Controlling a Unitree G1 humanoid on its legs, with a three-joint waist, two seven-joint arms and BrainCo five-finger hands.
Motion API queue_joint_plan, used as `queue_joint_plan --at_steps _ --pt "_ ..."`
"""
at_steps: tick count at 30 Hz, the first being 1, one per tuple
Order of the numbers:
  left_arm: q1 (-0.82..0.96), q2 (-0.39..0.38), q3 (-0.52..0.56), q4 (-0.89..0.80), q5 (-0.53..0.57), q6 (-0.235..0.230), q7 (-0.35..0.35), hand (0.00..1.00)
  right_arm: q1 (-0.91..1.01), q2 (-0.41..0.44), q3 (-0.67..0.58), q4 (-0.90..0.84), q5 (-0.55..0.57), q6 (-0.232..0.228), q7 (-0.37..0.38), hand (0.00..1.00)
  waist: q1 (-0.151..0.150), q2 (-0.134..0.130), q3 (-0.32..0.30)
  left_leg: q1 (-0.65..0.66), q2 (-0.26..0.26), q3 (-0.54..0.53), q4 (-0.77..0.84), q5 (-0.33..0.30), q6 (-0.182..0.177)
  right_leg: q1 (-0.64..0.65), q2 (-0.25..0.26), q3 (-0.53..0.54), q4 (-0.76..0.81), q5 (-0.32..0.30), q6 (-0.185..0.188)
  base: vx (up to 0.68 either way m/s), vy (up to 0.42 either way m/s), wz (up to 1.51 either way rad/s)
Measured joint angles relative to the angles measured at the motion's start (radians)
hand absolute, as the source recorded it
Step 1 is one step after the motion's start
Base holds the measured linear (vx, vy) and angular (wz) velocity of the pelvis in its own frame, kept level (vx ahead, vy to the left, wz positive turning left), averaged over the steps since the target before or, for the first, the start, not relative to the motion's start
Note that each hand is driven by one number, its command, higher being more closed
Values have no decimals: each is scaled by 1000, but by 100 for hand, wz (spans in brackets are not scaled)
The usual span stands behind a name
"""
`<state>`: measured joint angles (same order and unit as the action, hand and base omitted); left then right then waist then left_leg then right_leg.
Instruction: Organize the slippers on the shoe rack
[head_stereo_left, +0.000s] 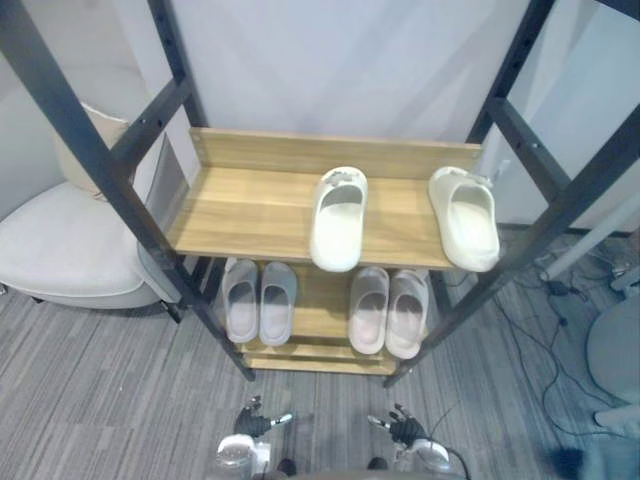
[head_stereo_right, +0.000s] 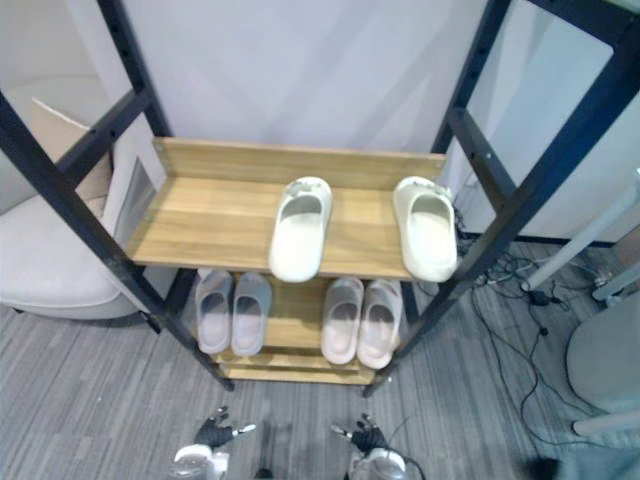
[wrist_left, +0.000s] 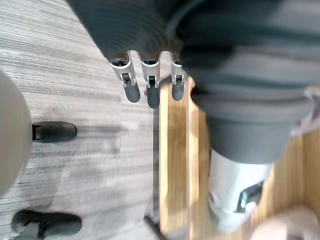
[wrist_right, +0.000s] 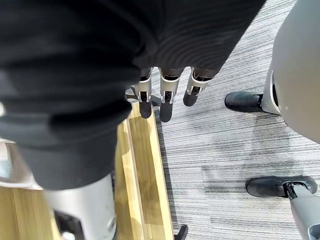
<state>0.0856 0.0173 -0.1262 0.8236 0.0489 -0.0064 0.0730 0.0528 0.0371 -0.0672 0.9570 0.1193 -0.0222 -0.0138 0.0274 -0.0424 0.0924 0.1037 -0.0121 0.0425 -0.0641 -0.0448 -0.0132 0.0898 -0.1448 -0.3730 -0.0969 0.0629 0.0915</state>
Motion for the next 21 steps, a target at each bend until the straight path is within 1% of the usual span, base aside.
queue_joint_plan --at_steps 1,2,3,5,7,10,12,13,15,17,19,21 --pt "-1 -1 -79 -62 1 3 -18 0 -2 0 2 -1 0 0 1 0 -7 0 0 -2 0 1 0 -1 0 -2 0 1 0 0 0 -20 -4 -3" --pt "-2 0 -120 -108 1 3 -28 0 -3 0 2 -2 0 0 2 0 -14 0 0 -3 0 1 0 -2 0 -4 0 2 0 0 0 0 0 0" --pt "-3 0 -135 -126 1 3 -33 0 -3 0 2 -3 0 0 2 0 -16 0 0 -3 0 2 0 -2 0 -4 0 2 0 0 0 0 0 0" --pt "-38 1 -269 -294 2 4 -77 0 -3 0 10 -8 0 0 3 0 -23 1 -3 -20 0 2 14 -9 1 -15 0 3 0 0 0 0 0 0" --pt "-50 0 -308 -353 0 6 -90 0 -3 -2 16 -10 0 1 4 0 -24 2 -5 -23 0 2 15 -10 0 -18 0 4 0 0 0 0 0 0" --pt "-106 0 -416 -529 -12 14 -139 0 12 -6 33 -43 2 5 4 0 -30 9 -8 -25 1 2 16 -11 1 -19 1 2 5 0 0 0 0 0" --pt "-117 -1 -434 -577 -13 16 -147 0 12 -6 34 -44 2 5 3 0 -31 10 -9 -25 0 2 16 -11 2 -19 1 2 6 0 0 0 0 0" --pt "-125 -1 -445 -639 -13 19 -147 0 14 -5 35 -49 2 6 2 0 -33 10 -9 -24 0 3 16 -11 2 -18 1 2 6 1 -1 0 0 0" --pt "-138 -1 -451 -701 -14 20 -145 0 23 -5 37 -64 1 12 1 0 -33 11 -11 -21 0 3 17 -11 2 -14 0 1 6 2 -2 -47 -8 1" --pt "-159 -1 -450 -762 -15 25 -138 0 40 -4 37 -86 1 15 -5 0 -31 12 -19 -18 1 6 24 -15 5 -7 -2 4 7 1 -2 -61 -3 0" --pt "-207 -3 -447 -847 -14 36 -115 0 55 -4 37 -99 2 22 -7 0 -26 17 -37 -35 0 10 57 -30 5 -9 -7 5 7 2 -1 -51 10 -2" --pt "-246 -5 -439 -894 -11 43 -102 0 69 -2 36 -119 1 28 -7 0 -24 22 -45 -38 0 11 64 -32 5 -8 -9 5 7 3 -1 -45 10 1"
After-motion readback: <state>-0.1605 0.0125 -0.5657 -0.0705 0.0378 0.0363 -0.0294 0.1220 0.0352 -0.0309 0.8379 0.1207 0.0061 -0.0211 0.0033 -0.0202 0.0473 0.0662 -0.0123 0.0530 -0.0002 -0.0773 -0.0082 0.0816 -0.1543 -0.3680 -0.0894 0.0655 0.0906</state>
